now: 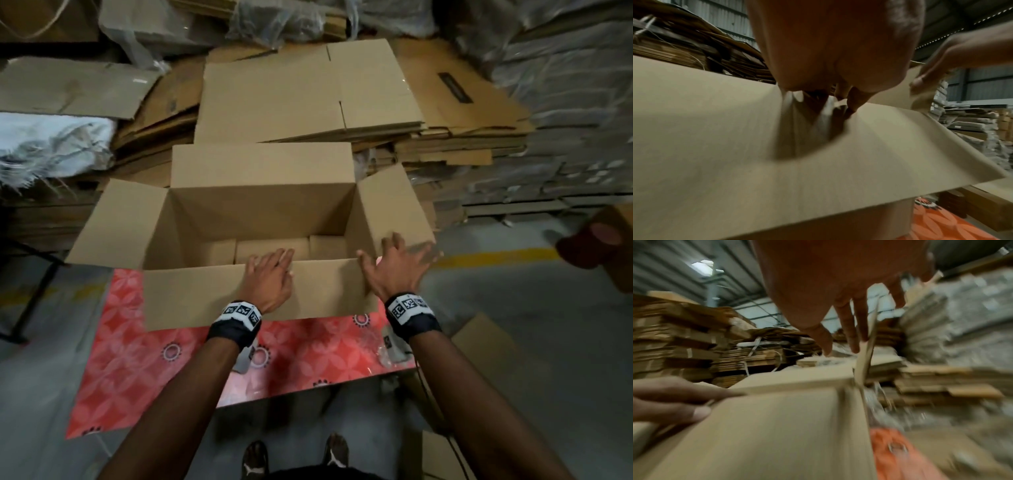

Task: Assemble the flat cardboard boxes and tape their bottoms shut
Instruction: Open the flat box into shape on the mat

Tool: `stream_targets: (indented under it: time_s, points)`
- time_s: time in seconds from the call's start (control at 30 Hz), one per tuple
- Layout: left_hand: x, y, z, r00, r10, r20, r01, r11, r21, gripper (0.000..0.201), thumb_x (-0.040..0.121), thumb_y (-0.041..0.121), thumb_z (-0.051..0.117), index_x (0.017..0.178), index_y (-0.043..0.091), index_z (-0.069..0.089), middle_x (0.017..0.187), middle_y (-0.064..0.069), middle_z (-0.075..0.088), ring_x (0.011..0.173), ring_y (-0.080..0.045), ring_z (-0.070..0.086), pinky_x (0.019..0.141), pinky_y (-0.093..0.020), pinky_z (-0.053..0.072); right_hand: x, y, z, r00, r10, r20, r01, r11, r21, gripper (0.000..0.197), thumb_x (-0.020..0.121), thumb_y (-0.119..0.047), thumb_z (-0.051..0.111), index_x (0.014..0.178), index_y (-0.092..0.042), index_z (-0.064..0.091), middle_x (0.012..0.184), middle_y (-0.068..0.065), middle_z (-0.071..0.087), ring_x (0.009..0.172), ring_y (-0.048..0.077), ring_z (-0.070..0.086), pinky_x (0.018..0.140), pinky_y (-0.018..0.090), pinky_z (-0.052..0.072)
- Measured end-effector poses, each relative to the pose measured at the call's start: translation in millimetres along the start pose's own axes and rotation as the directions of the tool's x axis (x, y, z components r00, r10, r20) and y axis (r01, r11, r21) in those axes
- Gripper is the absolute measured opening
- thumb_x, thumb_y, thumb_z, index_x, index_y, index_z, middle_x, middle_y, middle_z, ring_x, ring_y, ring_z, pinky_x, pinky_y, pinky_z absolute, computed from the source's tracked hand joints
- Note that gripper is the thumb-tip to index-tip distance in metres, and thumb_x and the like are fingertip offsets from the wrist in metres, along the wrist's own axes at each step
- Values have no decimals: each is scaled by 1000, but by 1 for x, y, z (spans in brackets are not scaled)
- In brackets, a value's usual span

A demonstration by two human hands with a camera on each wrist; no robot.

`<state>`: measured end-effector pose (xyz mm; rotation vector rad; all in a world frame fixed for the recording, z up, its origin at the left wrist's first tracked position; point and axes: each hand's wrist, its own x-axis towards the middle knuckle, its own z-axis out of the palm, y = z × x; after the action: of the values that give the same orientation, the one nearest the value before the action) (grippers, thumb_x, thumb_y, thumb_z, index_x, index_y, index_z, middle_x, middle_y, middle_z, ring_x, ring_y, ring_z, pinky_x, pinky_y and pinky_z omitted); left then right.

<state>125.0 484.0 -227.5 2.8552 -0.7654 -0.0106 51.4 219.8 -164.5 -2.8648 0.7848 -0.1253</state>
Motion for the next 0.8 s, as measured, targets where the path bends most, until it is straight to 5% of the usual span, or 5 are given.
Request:
stream_targets:
  time_s: [0.13, 0.33, 0.47, 0.63, 0.8]
  points:
    - [-2, 6, -4, 999, -23, 25, 23, 1000, -16, 75, 90, 49, 14, 159, 24, 31, 159, -3, 42, 142, -23, 41, 118, -51, 21, -6, 8, 32, 988, 24, 153, -60, 970, 236, 91, 79, -85, 50, 147, -26, 41, 156, 0, 46, 150, 54, 12, 109, 83, 3]
    - [1, 5, -7, 998, -22, 62, 23, 1000, -10, 67, 96, 43, 26, 160, 24, 29, 159, -2, 42, 142, -23, 41, 117, -52, 23, -4, 13, 55, 992, 20, 123, -64, 930, 363, 93, 81, -83, 53, 152, -25, 38, 155, 0, 47, 150, 40, 24, 115, 76, 10]
    - [1, 7, -10, 997, -26, 70, 27, 1000, -2, 68, 95, 43, 26, 159, 23, 30, 159, -2, 41, 143, -22, 40, 118, -51, 21, 0, 15, 58, 995, -19, 96, -17, 933, 361, 95, 80, -84, 51, 151, -22, 39, 154, 5, 48, 144, 41, 34, 114, 71, 23]
    - [-8, 6, -15, 990, -24, 142, 26, 1000, -13, 72, 95, 48, 19, 162, 24, 20, 169, -4, 22, 154, -23, 22, 122, -51, 9, -23, 1, 48, 989, -148, -18, 148, 965, 214, 85, 93, -65, 54, 156, -13, 31, 162, 12, 33, 153, 44, 13, 119, 69, 15]
    - [-40, -9, -39, 964, 76, 255, -55, 995, -88, 124, 62, 90, 44, 163, 29, 7, 172, -1, 2, 158, -19, 1, 126, -52, -1, -68, -32, 48, 744, -662, 89, 656, 750, 86, 106, 73, -91, 50, 156, -27, 32, 161, 4, 31, 156, 36, 11, 117, 70, 14]
